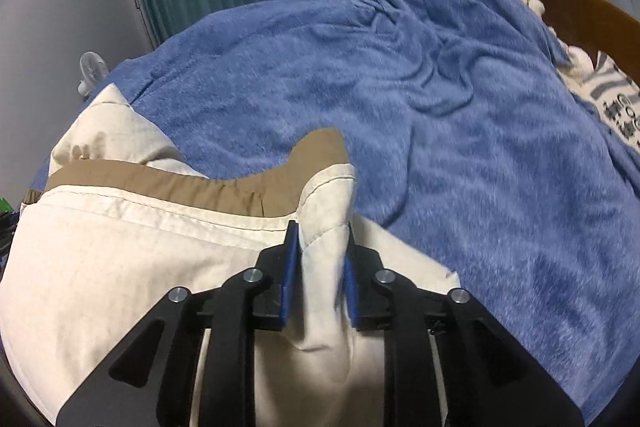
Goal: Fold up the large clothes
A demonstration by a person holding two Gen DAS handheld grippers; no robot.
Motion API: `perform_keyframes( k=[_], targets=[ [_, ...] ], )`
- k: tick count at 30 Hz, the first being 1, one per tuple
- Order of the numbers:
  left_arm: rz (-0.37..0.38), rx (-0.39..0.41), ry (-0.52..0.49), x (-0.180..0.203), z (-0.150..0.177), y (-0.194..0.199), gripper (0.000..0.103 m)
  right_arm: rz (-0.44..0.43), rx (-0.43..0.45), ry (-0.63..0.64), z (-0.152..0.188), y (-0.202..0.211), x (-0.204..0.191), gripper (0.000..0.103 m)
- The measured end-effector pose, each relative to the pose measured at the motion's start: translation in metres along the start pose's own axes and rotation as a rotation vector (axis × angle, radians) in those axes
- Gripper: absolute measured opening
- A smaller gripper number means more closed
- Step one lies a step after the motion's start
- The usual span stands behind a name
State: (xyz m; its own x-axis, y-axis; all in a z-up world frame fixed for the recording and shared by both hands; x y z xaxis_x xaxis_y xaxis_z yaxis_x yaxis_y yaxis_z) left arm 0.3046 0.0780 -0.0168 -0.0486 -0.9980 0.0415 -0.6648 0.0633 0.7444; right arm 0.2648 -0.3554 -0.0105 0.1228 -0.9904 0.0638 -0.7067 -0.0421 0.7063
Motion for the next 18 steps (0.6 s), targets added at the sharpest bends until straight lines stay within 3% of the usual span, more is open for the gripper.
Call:
perform_keyframes(
  k=[1, 2, 3, 4, 5, 8, 10, 12, 15, 18],
  targets=[
    [-0.028, 0.012, 0.005, -0.002, -0.001, 0.001, 0.051, 0.006, -0.004, -0.006, 0.002, 0.002, -0.001, 0.023],
    [-0.078, 0.025, 0.018, -0.005, -0.001, 0.002, 0.073, 0.016, -0.008, -0.014, 0.004, 0.006, -0.001, 0.031],
    [-0.117, 0.036, 0.037, -0.010, -0.002, 0.004, 0.078, 0.041, -0.011, -0.032, 0.005, 0.016, -0.002, 0.051],
    [-0.134, 0.037, 0.061, -0.015, 0.001, 0.009, 0.082, 0.061, 0.009, -0.047, 0.007, 0.028, -0.004, 0.064],
    [-0.130, 0.033, 0.077, -0.019, 0.007, 0.014, 0.082, 0.079, 0.067, -0.053, 0.009, 0.049, -0.009, 0.078],
    [-0.180, 0.053, 0.121, -0.028, 0.020, 0.041, 0.082, 0.102, 0.105, 0.021, 0.006, 0.082, -0.027, 0.078],
    [-0.145, 0.095, 0.112, -0.021, 0.033, 0.068, 0.082, 0.064, 0.154, 0.050, 0.013, 0.117, -0.046, 0.084],
    [-0.063, 0.113, 0.096, -0.003, 0.054, 0.104, 0.082, 0.017, 0.171, 0.077, 0.028, 0.140, -0.067, 0.090],
    [0.061, 0.066, 0.106, 0.020, 0.079, 0.130, 0.082, -0.031, 0.149, 0.151, 0.055, 0.163, -0.096, 0.090],
    [0.125, 0.017, 0.103, 0.042, 0.106, 0.141, 0.082, -0.103, 0.089, 0.128, 0.084, 0.164, -0.108, 0.090]
  ],
)
Point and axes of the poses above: each gripper's, at about its wrist camera, not at the fingertips, and y roughly against the way its jaws point, x to its right, z to its underside, the point moved 2 cm from there along -y, roughly the way its jaws point, and after that the axes turned 15 degrees about y, right-handed, at the moved point
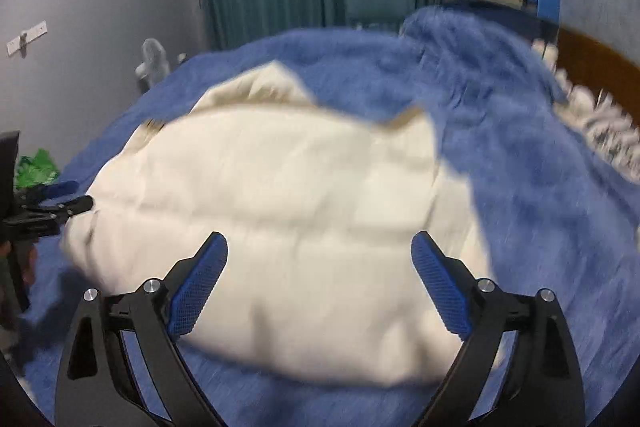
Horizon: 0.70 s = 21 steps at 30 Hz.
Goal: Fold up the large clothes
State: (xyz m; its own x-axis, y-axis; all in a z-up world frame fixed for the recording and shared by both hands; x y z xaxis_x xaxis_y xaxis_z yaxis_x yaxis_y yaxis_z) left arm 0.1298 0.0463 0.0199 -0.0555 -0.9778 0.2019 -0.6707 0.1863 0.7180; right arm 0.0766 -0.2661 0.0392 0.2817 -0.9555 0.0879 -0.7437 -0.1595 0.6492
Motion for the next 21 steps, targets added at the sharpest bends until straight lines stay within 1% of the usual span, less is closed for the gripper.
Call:
perform_keyframes(
  k=[1, 3, 4, 5, 6, 7, 8, 10, 13, 14, 16, 17, 21],
  targets=[
    [0.015, -0.026, 0.000, 0.007, 0.011, -0.001, 0.082, -0.032, -0.034, -0.013, 0.010, -0.006, -0.004, 0.090],
    [0.014, -0.049, -0.008, 0.014, 0.022, -0.011, 0.082, -0.030, -0.084, 0.004, 0.019, -0.018, -0.011, 0.090],
    [-0.003, -0.046, -0.017, 0.016, 0.025, -0.016, 0.082, -0.023, -0.093, 0.015, 0.020, -0.025, -0.014, 0.090],
    [-0.023, -0.029, -0.025, 0.019, 0.024, -0.021, 0.082, -0.018, -0.089, 0.036, 0.018, -0.032, -0.018, 0.090],
    [-0.026, -0.015, -0.024, 0.021, 0.022, -0.024, 0.083, -0.009, -0.090, 0.057, 0.016, -0.039, -0.021, 0.090],
    [-0.019, -0.004, -0.018, 0.025, 0.018, -0.028, 0.086, 0.000, -0.092, 0.080, 0.013, -0.046, -0.026, 0.090],
    [-0.021, -0.005, -0.014, 0.027, 0.015, -0.031, 0.089, 0.014, -0.093, 0.104, 0.007, -0.056, -0.030, 0.092],
    [-0.017, -0.012, -0.005, 0.032, 0.007, -0.037, 0.089, 0.012, -0.081, 0.113, -0.004, -0.065, -0.033, 0.092],
    [0.001, -0.023, 0.002, 0.042, -0.016, -0.052, 0.089, 0.007, -0.075, 0.098, -0.030, -0.084, -0.029, 0.092],
    [0.009, -0.041, 0.011, 0.045, -0.026, -0.062, 0.089, 0.006, -0.075, 0.091, -0.034, -0.087, -0.028, 0.092],
    [-0.007, -0.050, 0.012, 0.049, -0.043, -0.078, 0.090, 0.006, -0.092, 0.063, -0.050, -0.109, -0.020, 0.092],
    [-0.028, -0.057, 0.005, 0.051, -0.056, -0.090, 0.092, 0.005, -0.104, 0.054, -0.062, -0.122, -0.015, 0.092],
    [-0.065, -0.084, 0.009, 0.053, -0.092, -0.119, 0.095, 0.024, -0.144, 0.048, -0.096, -0.154, -0.009, 0.092]
  ],
)
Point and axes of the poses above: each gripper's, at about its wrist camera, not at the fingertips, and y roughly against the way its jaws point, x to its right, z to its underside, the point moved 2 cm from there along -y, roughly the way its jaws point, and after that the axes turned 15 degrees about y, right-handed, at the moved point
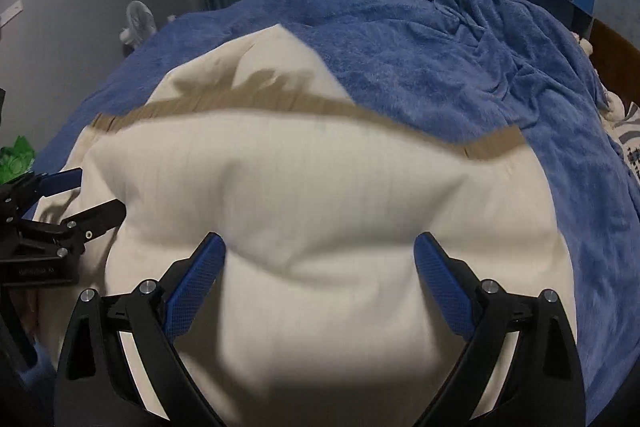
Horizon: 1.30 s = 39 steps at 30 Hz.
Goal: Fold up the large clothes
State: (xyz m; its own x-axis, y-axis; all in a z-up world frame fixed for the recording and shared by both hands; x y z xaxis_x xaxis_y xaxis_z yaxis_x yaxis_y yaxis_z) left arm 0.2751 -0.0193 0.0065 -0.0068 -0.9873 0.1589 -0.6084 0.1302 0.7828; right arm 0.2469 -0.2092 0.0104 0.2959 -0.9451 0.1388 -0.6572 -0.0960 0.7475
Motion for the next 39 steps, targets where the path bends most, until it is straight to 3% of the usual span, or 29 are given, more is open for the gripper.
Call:
perform_keyframes(
  k=[5, 8, 10, 17, 39],
  targets=[
    [-0.071, -0.031, 0.013, -0.004, -0.026, -0.028, 0.097, 0.007, -0.080, 0.000, -0.032, -0.037, 0.006, 0.094],
    [-0.088, -0.132, 0.022, -0.010, -0.018, -0.050, 0.097, -0.018, -0.182, -0.014, -0.024, -0.062, 0.005, 0.096],
    [-0.099, -0.134, 0.006, -0.010, -0.012, -0.055, 0.097, -0.033, -0.207, -0.019, -0.014, -0.072, 0.002, 0.097],
    [-0.069, -0.211, 0.030, -0.017, -0.003, -0.074, 0.097, -0.055, -0.233, -0.027, 0.004, -0.088, -0.003, 0.097],
    [-0.057, -0.228, 0.041, -0.018, 0.008, -0.093, 0.097, -0.031, -0.257, -0.006, 0.014, -0.105, -0.009, 0.097]
  ],
)
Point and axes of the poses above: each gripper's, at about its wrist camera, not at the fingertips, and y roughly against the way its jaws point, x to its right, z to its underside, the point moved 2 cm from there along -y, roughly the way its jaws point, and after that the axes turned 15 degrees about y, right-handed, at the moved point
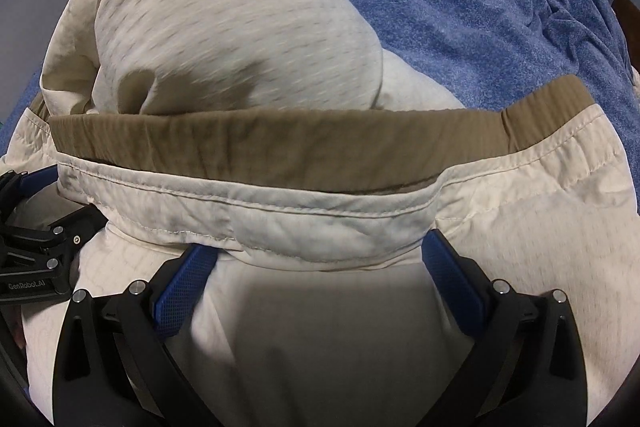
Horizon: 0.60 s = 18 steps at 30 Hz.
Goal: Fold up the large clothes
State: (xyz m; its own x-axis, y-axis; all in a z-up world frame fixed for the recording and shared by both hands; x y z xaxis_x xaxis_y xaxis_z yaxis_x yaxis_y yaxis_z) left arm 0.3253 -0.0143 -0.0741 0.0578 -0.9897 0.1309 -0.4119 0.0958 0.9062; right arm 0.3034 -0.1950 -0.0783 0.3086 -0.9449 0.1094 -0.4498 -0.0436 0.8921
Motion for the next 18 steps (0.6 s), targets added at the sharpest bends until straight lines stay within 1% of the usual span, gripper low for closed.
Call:
perform_keyframes(
  k=[15, 18],
  targets=[
    [0.008, 0.018, 0.002, 0.0003, 0.0050, -0.0009, 0.098, 0.003, 0.011, 0.000, 0.0005, -0.0021, 0.0000, 0.098],
    [0.011, 0.033, 0.005, 0.0000, 0.0065, 0.0018, 0.097, 0.003, 0.023, -0.002, 0.0016, -0.0013, 0.0005, 0.098]
  ],
)
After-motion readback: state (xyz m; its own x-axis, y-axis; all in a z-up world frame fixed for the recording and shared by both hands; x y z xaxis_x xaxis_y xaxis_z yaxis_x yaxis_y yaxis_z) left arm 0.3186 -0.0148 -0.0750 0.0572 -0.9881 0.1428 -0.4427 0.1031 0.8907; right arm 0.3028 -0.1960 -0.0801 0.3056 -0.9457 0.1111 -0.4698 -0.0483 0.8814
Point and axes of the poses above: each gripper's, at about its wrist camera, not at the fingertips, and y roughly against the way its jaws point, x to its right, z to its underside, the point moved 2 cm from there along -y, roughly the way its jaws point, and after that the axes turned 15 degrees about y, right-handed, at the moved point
